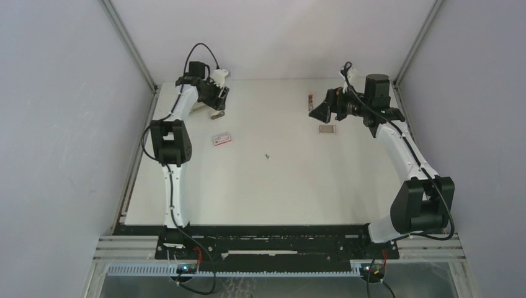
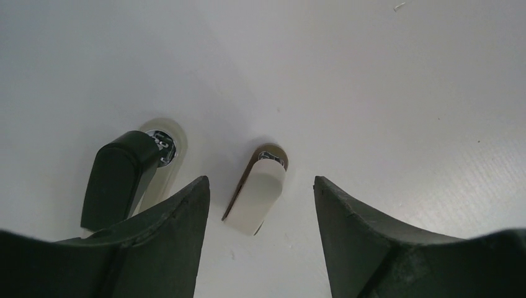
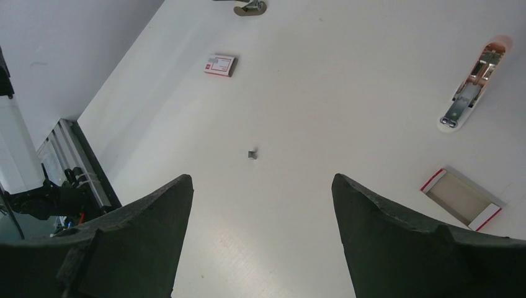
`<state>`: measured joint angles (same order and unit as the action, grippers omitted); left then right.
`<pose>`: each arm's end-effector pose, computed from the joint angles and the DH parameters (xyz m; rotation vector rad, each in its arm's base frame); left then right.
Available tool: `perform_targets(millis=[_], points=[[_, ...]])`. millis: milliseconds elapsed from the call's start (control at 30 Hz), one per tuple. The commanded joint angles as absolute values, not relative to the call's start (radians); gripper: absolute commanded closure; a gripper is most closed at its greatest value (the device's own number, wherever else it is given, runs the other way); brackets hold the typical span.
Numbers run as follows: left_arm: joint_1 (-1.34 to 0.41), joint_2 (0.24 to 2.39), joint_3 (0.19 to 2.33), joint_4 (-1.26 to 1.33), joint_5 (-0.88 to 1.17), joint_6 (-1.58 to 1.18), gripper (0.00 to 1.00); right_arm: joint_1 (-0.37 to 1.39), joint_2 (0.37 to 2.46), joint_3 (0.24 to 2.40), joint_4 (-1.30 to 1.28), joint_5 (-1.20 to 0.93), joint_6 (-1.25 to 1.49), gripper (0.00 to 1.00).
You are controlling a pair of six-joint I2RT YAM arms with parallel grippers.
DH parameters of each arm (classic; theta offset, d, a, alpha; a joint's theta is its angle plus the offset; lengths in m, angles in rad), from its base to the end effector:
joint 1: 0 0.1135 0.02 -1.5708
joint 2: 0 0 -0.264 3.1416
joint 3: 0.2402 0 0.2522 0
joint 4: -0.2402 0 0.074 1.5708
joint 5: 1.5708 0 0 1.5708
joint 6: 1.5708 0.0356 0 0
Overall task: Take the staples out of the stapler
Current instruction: Pick up the staple from the center of the board.
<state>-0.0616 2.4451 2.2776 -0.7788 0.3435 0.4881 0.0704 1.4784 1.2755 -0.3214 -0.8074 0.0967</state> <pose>0.5352 -0.0450 0.2140 0.7977 2.3228 -0.2482 0.3304 0.0491 0.3364 -0.4637 1.9942 0.9419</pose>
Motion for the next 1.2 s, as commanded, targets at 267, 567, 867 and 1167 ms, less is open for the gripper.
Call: perform_targets(millis=[267, 567, 867, 1167], points=[[-0.071, 2.461, 2.322, -0.814, 0.322, 0.479, 0.35, 0.071, 1.417, 1.274, -0.257, -0.853, 0.128, 0.18], [-0.078, 2.479, 2.321, -0.831, 0.299, 0.478, 0.42, 0.074, 1.409, 1.265, -0.242, -0.859, 0.143, 0.18], [-0.078, 2.470, 2.311, -0.825, 0.322, 0.467, 0.61, 0.077, 1.411, 1.263, -0.239, -0.862, 0.149, 0.18], [-0.078, 2.438, 2.282, -0.788, 0.355, 0.433, 0.83, 0.085, 1.414, 1.264, -0.241, -0.857, 0.147, 0.18]])
